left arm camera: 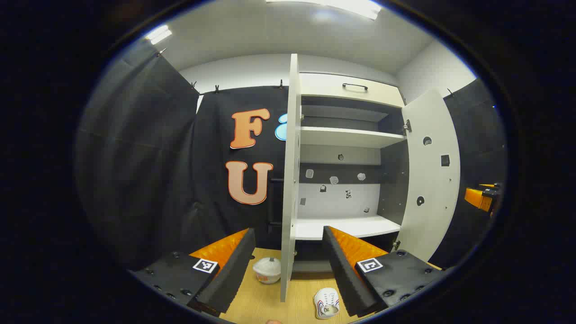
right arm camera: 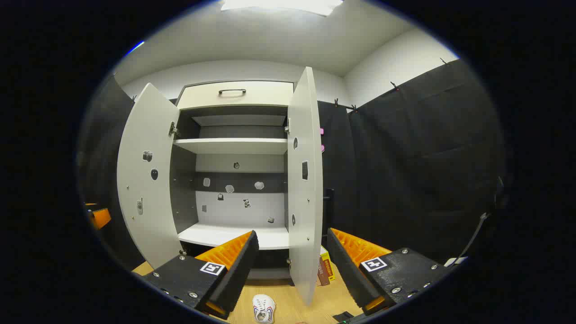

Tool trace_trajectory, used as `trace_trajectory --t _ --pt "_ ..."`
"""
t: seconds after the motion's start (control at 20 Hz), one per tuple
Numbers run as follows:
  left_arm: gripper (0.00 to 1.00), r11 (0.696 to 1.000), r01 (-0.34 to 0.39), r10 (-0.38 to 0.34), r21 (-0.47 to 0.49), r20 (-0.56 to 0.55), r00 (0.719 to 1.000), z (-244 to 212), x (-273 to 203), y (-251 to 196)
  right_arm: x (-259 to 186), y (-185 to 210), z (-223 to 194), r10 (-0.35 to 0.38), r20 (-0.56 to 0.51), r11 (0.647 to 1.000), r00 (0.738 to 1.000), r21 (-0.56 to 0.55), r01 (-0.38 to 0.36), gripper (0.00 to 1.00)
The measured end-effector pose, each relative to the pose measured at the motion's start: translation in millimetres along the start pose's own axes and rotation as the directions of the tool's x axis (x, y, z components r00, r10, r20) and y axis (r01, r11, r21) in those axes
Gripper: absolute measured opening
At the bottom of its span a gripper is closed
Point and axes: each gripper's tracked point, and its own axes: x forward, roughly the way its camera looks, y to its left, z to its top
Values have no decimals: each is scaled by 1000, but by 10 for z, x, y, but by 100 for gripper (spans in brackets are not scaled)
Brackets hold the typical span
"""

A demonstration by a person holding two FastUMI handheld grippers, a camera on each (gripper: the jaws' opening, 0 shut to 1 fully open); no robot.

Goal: Grab one shoe with the right hand and put it into the shoe cabinet, grab the other shoe with the left hand and put it into the shoe cabinet; then close the right door with the right hand and the left door with the left hand.

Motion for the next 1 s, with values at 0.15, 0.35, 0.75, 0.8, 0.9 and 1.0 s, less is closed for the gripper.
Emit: trace_trajectory --t 0.15,0.35,0.75,0.8,0.9,1.0 --pt "95 1000 18 -19 -15 -9 1000 -7 10 -30 -43 22 15 10 10 1000 1000 1 -10 94" --pt "96 1000 11 -11 -2 3 1000 40 15 -17 -70 14 4 15 12 1000 1000 2 -15 94" --pt "95 1000 11 -11 -4 -3 1000 13 11 -9 1 -23 -142 -5 -20 1000 1000 -7 5 94" --pt "96 1000 15 -15 -9 -6 1000 12 9 -14 21 4 -178 -2 -21 1000 1000 -12 2 94" --pt "95 1000 16 -16 -9 -7 1000 14 5 -11 65 79 -286 6 -22 1000 1000 -19 -7 94" --pt "96 1000 11 -11 2 -6 1000 10 7 -10 124 195 -485 25 -49 999 998 -27 -26 94"
